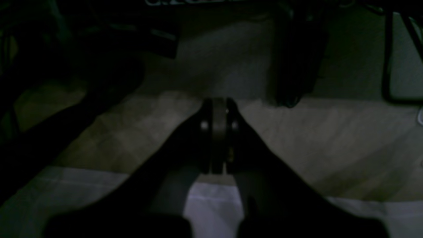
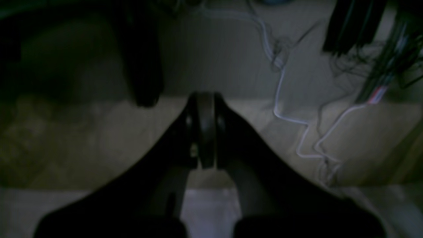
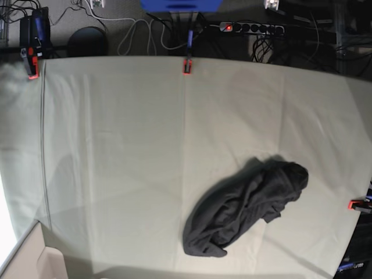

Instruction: Layout the t-shirt on the table in an organized manner, then fold the t-shirt properly

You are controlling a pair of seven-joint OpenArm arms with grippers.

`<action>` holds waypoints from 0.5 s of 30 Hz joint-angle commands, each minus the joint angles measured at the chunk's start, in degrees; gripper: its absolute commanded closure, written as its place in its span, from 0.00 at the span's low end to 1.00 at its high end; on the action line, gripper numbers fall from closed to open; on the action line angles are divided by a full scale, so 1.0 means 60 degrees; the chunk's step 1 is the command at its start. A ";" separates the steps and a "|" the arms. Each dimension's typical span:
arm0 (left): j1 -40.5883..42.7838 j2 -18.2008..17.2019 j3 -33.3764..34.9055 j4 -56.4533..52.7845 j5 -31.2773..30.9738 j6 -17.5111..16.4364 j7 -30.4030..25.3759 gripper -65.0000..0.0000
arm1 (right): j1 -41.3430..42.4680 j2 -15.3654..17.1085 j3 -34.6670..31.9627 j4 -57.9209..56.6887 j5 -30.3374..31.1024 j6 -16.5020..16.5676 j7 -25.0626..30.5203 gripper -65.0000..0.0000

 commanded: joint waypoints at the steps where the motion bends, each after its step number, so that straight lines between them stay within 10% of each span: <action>1: 0.0396 -0.0076 -0.0009 0.0452 -0.0010 0.0016 -0.0067 1.00 | -0.0409 0.0151 0.0016 0.0474 0.0020 0.0035 0.0118 1.00; 15: 0.3781 -0.0442 -0.0170 0.7660 -0.0010 0.0075 -0.0053 1.00 | -0.3178 0.0532 0.0089 0.7229 0.0020 0.0035 -0.0878 1.00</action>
